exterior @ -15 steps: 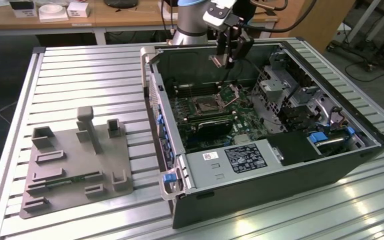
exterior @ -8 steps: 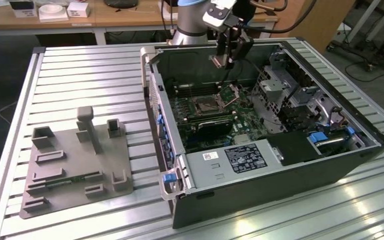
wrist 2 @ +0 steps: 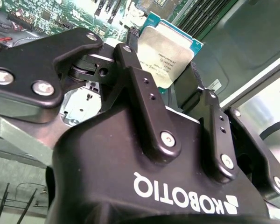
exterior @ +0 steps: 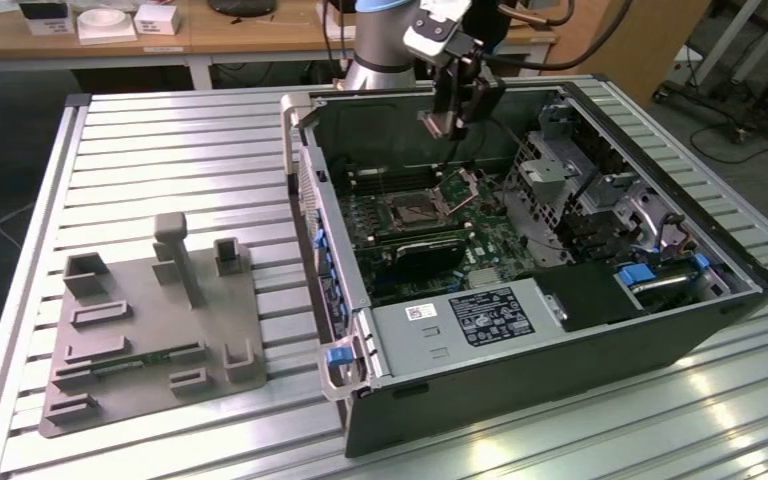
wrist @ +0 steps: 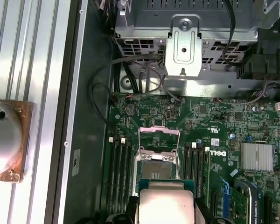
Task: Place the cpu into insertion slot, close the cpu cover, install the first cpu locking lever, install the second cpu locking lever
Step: 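Place the cpu into insertion slot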
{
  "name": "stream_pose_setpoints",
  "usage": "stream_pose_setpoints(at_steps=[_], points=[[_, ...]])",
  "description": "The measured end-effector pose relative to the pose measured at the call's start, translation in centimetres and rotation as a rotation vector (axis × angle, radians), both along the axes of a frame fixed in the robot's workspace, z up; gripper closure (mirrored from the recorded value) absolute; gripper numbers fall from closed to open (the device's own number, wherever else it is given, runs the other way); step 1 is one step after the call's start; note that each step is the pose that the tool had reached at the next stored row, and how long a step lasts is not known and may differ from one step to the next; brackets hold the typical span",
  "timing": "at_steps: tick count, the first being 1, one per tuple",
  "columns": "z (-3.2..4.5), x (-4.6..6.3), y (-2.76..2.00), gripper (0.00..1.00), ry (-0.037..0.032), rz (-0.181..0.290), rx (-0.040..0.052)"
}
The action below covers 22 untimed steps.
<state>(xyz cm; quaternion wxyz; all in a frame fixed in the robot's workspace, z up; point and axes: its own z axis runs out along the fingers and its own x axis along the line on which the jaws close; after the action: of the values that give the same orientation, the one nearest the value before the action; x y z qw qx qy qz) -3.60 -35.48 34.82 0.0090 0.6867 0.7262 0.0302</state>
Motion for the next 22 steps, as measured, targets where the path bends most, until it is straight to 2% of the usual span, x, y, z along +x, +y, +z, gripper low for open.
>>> stream_pose_setpoints(at_steps=[5, 12, 22], points=[[-0.53, 0.00, 0.00, 0.46, 0.0000, -0.006, -0.0002], [-0.92, 0.00, 0.01, 0.46, 0.0001, -0.073, -0.0001], [-1.08, 0.00, 0.01, 0.46, 0.0001, -0.076, -0.0001]])
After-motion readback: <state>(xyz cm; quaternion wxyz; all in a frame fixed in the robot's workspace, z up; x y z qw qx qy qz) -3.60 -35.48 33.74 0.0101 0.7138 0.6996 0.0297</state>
